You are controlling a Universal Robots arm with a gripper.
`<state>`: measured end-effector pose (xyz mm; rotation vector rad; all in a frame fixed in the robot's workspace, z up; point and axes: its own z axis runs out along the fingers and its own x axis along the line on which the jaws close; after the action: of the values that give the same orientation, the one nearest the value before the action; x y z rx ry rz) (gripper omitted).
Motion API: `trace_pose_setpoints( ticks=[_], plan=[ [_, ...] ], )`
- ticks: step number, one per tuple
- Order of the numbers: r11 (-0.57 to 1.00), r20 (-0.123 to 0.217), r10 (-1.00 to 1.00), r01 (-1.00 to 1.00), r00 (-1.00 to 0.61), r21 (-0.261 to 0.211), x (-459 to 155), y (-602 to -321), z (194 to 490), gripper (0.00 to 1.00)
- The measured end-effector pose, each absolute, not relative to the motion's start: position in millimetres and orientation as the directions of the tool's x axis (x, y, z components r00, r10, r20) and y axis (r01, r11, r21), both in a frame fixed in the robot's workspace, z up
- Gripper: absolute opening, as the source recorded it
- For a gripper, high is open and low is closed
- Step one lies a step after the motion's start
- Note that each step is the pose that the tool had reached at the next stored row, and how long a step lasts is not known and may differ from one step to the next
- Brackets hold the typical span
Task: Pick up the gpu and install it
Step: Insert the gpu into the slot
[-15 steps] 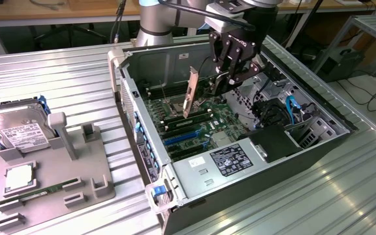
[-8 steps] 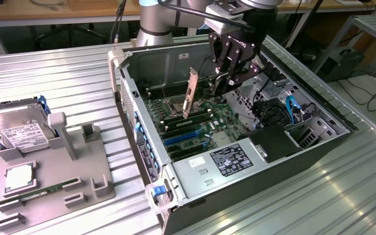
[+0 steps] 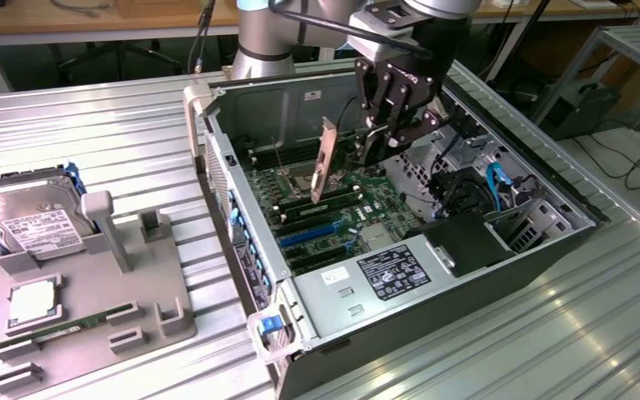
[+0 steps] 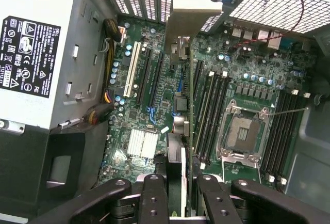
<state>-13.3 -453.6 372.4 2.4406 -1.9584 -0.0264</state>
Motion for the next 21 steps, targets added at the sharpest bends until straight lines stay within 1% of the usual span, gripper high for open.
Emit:
trace_pose_setpoints(
  ticks=[14, 21],
  plan=[
    [-0.217, -0.006, -0.976, -0.976, 0.217, 0.020, -13.4, -453.6, 365.2, 0.27],
    [-0.191, -0.005, -0.982, -0.981, 0.191, 0.020, -15.4, -453.4, 353.4, 0.27]
  ],
)
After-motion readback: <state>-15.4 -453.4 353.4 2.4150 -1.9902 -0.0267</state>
